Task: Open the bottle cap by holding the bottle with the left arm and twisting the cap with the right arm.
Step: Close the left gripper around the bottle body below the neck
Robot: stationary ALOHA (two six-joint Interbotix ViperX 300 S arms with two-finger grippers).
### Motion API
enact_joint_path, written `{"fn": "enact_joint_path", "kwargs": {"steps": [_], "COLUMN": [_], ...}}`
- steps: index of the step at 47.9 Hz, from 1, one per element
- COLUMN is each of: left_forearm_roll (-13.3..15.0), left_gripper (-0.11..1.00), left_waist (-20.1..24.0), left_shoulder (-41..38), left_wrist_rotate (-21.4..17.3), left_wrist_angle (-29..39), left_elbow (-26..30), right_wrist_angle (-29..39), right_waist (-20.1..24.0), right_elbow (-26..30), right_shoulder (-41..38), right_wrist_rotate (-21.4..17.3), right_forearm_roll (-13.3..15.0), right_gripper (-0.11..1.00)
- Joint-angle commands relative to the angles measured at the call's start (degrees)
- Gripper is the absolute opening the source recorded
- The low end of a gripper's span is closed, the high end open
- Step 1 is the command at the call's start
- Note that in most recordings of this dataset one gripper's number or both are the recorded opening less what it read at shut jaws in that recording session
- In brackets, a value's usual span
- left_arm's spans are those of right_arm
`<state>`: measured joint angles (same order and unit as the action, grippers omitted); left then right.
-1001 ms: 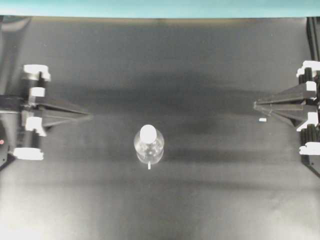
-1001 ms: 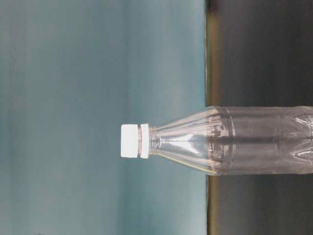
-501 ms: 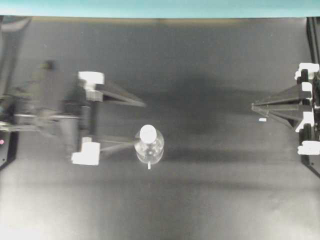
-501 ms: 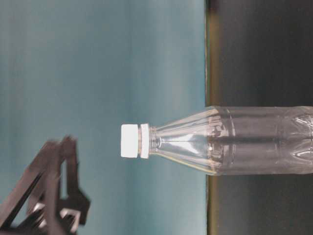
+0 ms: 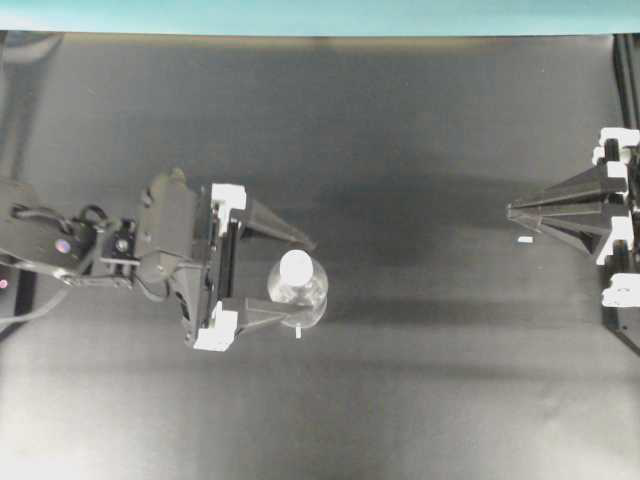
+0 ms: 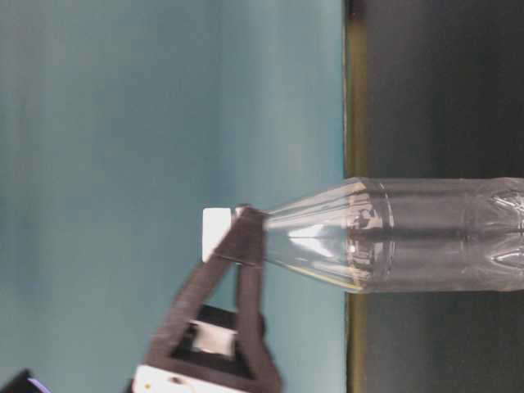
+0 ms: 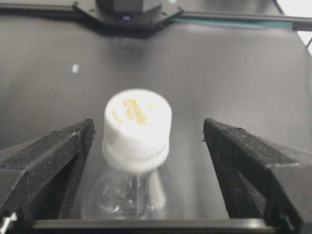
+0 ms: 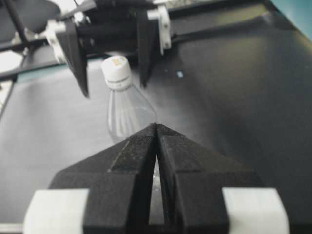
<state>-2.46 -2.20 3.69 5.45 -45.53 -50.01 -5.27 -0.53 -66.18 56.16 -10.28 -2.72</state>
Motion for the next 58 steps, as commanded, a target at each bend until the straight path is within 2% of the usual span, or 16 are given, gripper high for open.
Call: {"fn": "enact_joint_path", "kwargs": {"steps": [1,8,16,24,30,44,58], "left_forearm_roll": [-0.2,-0.2,-0.2,-0.2,-0.2,-0.2,-0.2], "left_gripper": [0.97,0.97,0.97,0.97,0.97,0.97,0.99], "left_waist": [-0.5,-0.4,-0.1,-0.1,-0.1,-0.4,-0.2], "left_shoulder": [-1.8,-5.7,-10.4,-13.4,-15.8,-18.5,-20.4], "left_wrist_rotate": [0.1,0.0,-0.2,-0.2,-0.4,0.6,0.6], "left_wrist_angle": [-3.7,-6.3,-9.1,-9.1,-8.1,-6.7,0.3], "left_elbow": [-0.3,-0.9,-0.8,-0.1,0.2,0.4,1.0], "right_wrist_angle": [0.3,2.6,4.4,6.8,6.9,7.1,6.9], "right_waist": [-1.0,-1.4,-1.4,-2.0,-2.2,-2.2,-2.2], "right_elbow": [1.3,1.3,1.3,1.3,1.4,1.5,1.5], "right_shoulder": [-0.2,-0.2,-0.1,0.0,0.0,0.1,0.1], "right_wrist_rotate": [-1.8,-4.4,-5.7,-7.6,-9.0,-9.0,-9.0], "right_forearm_roll": [-0.3,-0.3,-0.3,-0.3,-0.3,-0.4,-0.3], "right_gripper": [0.01,0.01,0.01,0.01,0.01,0.01,0.01]}}
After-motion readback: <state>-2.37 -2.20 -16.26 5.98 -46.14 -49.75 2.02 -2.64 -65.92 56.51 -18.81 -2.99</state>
